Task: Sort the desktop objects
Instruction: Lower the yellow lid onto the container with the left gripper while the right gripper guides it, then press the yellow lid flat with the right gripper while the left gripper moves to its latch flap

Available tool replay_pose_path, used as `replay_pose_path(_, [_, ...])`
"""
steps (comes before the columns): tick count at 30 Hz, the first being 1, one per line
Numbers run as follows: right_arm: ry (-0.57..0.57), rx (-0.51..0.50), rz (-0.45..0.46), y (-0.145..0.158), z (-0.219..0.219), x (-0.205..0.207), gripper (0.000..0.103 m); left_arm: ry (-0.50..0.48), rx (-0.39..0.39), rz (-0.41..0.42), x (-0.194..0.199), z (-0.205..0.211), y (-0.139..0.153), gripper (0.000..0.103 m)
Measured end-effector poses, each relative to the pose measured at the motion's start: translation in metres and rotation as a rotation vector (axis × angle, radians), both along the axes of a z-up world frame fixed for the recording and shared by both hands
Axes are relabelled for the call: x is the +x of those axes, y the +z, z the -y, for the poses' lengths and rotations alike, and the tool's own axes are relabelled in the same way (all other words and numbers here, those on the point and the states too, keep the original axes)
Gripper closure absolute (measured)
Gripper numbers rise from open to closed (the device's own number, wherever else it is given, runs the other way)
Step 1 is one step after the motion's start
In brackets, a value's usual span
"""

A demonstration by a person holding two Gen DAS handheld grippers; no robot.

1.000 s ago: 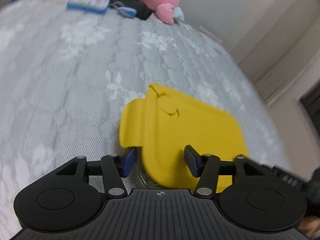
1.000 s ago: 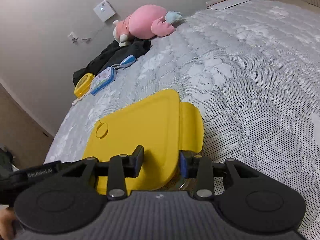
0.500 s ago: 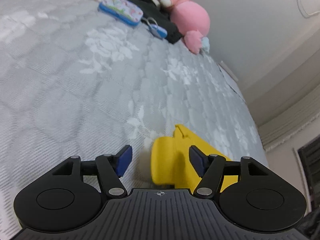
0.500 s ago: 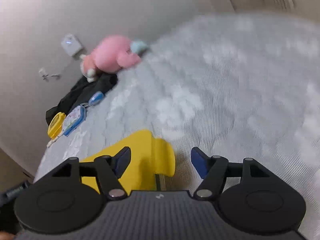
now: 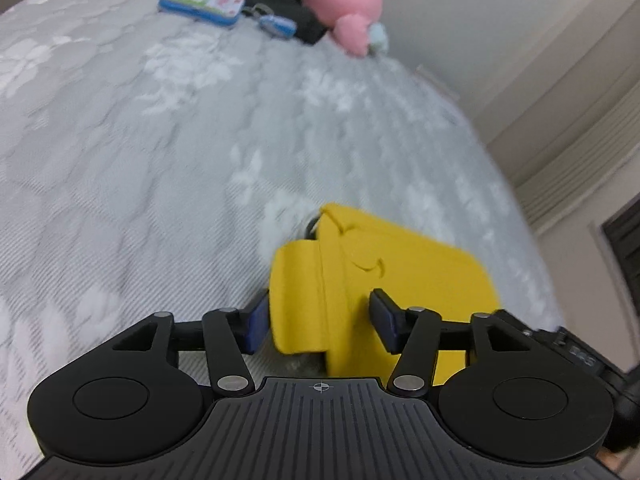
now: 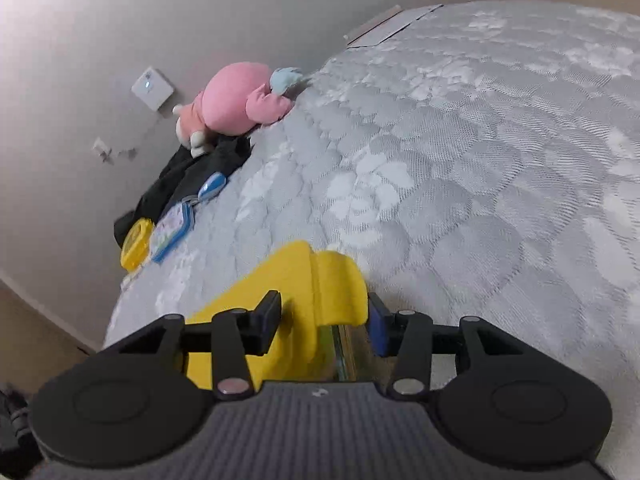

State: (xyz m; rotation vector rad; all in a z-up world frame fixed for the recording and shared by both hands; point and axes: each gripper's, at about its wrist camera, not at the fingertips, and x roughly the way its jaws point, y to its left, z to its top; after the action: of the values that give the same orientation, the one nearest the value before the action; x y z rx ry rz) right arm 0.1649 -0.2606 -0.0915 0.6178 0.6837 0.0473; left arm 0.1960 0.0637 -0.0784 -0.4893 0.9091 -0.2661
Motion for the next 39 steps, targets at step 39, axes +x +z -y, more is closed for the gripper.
replay_pose_path(39, [0.338,-0.354,0.176,0.01,-0.121,-0.009,0.077,0.077,-0.184,0.115,0.02,-0.037,0.018,0.033])
